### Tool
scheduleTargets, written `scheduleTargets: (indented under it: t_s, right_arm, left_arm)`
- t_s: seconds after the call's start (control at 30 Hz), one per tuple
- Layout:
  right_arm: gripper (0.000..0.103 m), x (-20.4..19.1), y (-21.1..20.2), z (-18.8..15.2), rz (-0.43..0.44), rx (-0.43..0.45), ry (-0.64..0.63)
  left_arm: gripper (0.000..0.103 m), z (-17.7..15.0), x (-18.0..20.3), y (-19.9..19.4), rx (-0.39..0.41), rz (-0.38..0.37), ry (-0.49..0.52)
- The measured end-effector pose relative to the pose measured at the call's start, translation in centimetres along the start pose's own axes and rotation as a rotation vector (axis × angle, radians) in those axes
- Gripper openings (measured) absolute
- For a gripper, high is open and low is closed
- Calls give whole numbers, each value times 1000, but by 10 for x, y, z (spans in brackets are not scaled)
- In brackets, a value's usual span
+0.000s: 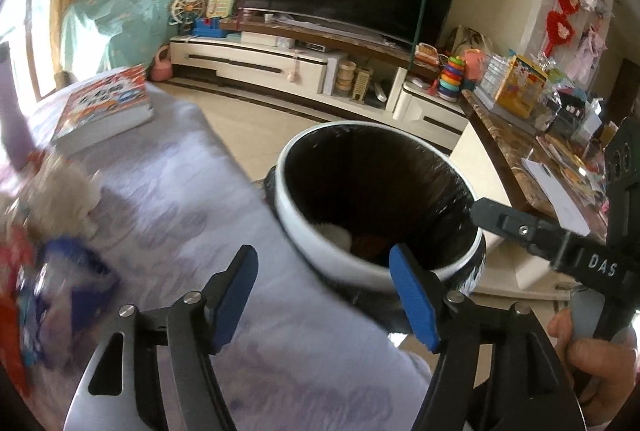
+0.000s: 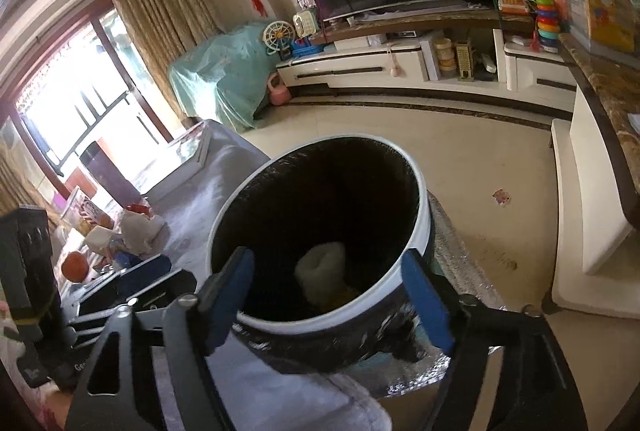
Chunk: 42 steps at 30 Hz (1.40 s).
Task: Collect trash
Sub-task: 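Move both open tools back over the table, then grasp the white milk carton with the left tool while the right tool grasps the clear plastic bag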
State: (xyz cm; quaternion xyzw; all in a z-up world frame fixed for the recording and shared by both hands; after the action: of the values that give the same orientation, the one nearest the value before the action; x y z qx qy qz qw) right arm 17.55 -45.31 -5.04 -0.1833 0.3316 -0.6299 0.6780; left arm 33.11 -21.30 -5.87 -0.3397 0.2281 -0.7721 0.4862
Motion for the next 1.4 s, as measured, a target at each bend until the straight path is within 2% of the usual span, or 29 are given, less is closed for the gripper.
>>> scheduleTargets:
  t_s: [0.23,0.37,0.7,1.07,1.4]
  right_arm:
    - [89,-24,-6,-14,34,14,9]
    - [89,-46,-5,-24,65,9,-14]
    - [89,-103,8,-44,151,-35,-80]
    - [89,-158,29,-63,223,-101,-137]
    - [89,-193,42,-65,272,-130,-170]
  left_arm:
    - [69,-37,-30,-39,29,20,-62]
    - [69,-57,-46,-65,50,56,-88]
    - [69,-100,-83,-122,77,128,-190]
    - [69,-122,-117,-167,102,197,-288]
    - [69,-132,-141,-197,125,250,-372]
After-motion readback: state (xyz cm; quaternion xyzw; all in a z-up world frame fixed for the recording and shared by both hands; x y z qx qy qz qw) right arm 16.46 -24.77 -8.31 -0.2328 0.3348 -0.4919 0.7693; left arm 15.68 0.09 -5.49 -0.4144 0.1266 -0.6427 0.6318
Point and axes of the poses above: each gripper's, at about its wrist camera, not at the fingertips, and y roughly the way its jaws point, x to its right, z to its top, the point moved 1 cm from there along y, roughly the way its jaws point, and after that the axes turned 9 degrees about -y, right-handed, at the moved point
